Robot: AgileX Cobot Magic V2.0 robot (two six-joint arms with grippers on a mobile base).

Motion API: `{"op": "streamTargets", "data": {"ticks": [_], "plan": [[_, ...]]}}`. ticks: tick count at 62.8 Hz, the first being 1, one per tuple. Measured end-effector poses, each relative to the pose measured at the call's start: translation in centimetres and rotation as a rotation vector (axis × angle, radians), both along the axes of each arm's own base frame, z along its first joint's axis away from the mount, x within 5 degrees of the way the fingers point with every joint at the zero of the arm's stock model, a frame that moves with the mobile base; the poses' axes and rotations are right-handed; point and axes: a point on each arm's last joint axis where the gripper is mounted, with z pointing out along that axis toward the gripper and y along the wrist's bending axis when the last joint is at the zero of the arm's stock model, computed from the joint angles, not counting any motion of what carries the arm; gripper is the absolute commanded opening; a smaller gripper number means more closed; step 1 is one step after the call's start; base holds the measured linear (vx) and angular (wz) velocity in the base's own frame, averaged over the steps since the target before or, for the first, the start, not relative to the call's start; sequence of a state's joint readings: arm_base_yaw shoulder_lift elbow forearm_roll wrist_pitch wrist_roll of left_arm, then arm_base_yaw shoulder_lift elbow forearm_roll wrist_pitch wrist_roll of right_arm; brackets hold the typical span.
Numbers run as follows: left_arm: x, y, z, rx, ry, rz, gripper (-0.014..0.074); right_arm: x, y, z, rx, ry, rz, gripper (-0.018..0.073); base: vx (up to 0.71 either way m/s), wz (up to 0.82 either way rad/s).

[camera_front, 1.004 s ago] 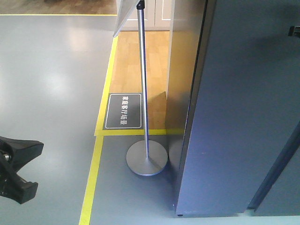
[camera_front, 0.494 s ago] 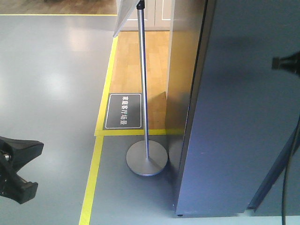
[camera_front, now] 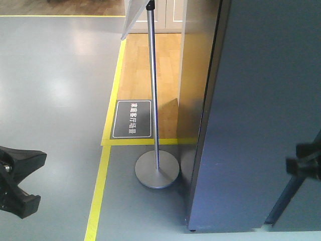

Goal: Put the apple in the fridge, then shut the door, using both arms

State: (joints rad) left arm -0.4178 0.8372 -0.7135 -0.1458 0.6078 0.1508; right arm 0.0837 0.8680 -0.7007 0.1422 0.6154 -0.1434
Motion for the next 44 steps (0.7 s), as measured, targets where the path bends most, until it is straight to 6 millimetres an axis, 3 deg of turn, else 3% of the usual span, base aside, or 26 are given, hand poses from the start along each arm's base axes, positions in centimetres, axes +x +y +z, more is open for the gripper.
{"op": "streamTargets", "data": {"ticks": [10, 23, 32, 44], "plan": [[0.0, 0.0, 0.0, 0.000, 0.000, 0.000, -0.0006, -4.2, -0.3, -1.4, 0.009, 0.005, 0.003, -0.0003, 0.00, 0.00], [0.0, 0.0, 0.0, 0.000, 0.000, 0.000, -0.0006, -8.3, -0.5, -2.1, 0.011, -0.006, 0.019, -0.0003, 0.00, 0.00], [0.0, 0.0, 0.0, 0.000, 0.000, 0.000, -0.0006, -10.0, -0.4, -2.1, 0.032, -0.010, 0.033, -0.0003, 0.00, 0.00], [0.0, 0.0, 0.0, 0.000, 0.000, 0.000, -0.0006, -10.8, -0.4, -2.2, 0.038, -0.005, 0.040, -0.0003, 0.00, 0.00]]}}
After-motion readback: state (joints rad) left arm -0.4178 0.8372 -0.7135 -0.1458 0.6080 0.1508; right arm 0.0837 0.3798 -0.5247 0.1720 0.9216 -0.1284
